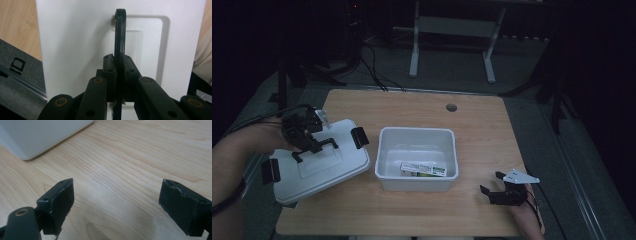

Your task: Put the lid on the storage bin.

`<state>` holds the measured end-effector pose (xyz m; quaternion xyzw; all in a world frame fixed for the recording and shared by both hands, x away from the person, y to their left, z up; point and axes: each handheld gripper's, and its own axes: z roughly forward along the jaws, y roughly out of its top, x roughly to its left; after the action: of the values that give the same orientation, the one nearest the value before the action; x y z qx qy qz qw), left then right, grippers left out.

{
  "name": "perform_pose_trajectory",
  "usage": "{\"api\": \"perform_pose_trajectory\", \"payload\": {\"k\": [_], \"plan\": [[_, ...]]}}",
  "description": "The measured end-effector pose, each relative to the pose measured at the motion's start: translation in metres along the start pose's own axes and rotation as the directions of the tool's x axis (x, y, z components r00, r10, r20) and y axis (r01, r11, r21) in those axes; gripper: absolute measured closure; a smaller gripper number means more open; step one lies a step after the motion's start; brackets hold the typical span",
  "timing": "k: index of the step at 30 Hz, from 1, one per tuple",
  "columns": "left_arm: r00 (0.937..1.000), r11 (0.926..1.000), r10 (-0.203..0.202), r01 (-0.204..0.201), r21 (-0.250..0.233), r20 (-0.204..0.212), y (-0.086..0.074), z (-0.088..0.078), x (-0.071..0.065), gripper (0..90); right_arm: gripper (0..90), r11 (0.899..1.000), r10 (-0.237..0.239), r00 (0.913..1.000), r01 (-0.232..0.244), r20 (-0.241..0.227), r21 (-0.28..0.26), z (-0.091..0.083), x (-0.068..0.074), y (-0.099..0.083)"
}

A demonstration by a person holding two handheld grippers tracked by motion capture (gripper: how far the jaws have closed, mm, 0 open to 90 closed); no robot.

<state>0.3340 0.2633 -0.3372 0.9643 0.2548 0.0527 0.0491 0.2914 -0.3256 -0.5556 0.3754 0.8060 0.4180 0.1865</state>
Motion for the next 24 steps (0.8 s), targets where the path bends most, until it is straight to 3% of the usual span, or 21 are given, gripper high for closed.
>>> {"api": "perform_pose_trajectory", "payload": {"k": [4, 11, 24], "plan": [[0.9999, 0.9998, 0.016, -0.016, -0.01, -0.001, 0.012, -0.005, -0.002, 83.7, 12.7, 1.0, -0.004, 1.0, 0.004, 0.001, 0.001, 0.0, 0.0, 0.0], [0.9963, 0.9956, 0.086, -0.086, -0.036, 0.006, 0.041, -0.006, -0.01, 83.7, 12.8, 1.0, 0.002, 1.0, -0.002, -0.003, 0.003, 0.0, 0.0, 0.0], [0.9824, 0.9809, 0.185, -0.183, -0.066, 0.026, 0.089, -0.002, -0.022, 83.7, 12.8, 1.0, 0.002, 1.0, -0.002, 0.0, 0.001, 0.0, 0.0, 0.0]]}}
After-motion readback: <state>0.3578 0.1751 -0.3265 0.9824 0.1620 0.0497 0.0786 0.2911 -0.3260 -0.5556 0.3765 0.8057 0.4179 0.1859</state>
